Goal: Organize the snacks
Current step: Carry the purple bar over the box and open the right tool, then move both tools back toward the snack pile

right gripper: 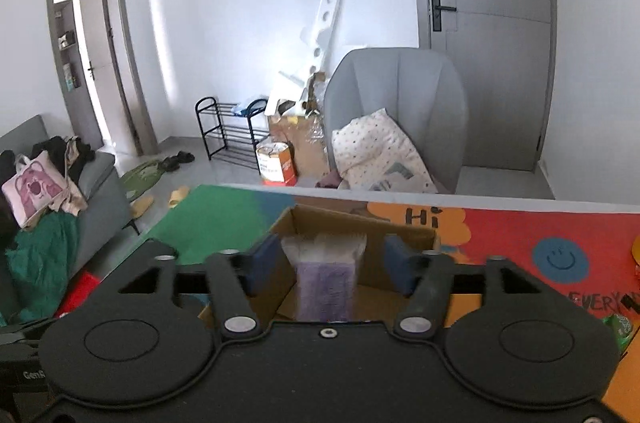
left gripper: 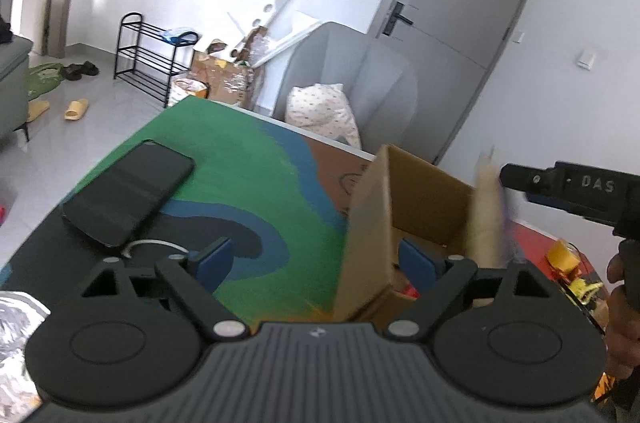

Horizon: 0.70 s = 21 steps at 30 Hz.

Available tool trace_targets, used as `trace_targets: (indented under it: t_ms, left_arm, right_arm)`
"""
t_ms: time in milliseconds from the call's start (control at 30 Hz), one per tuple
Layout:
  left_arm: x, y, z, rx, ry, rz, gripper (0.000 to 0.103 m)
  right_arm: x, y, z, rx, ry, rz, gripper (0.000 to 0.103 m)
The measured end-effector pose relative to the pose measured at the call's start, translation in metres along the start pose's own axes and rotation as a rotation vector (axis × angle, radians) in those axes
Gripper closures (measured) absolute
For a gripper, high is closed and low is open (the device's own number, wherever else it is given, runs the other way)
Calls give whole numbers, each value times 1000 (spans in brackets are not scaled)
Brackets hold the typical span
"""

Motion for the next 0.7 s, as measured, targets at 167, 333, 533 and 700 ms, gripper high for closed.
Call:
trace_targets:
  t_ms: [167, 333, 533, 700]
  left_arm:
    - [-2, -1, -4, 4, 5, -20, 9]
    - [-8, 9, -3, 14, 10, -43, 6]
    - [-11, 22, 0, 26, -3, -47, 5]
    - [-16, 39, 5, 54, 8, -27, 0]
  right_arm:
    - [-6, 11, 9, 29, -7, -11, 23]
    - [-21, 22, 18, 40, 7, 3, 9]
    - [-35, 42, 32, 89, 5, 9, 3]
    - [-49, 60, 46, 113, 14, 23, 2]
Point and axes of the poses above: each gripper's, at about its wrist camera, not at the fingertips, and x roughly the way its jaws point, y to its right, z to its underside, the point moved 8 cm from there along x, roughly the way its jaws point, and after that the axes turned 15 degrees about -y, right-handed, at the moved point
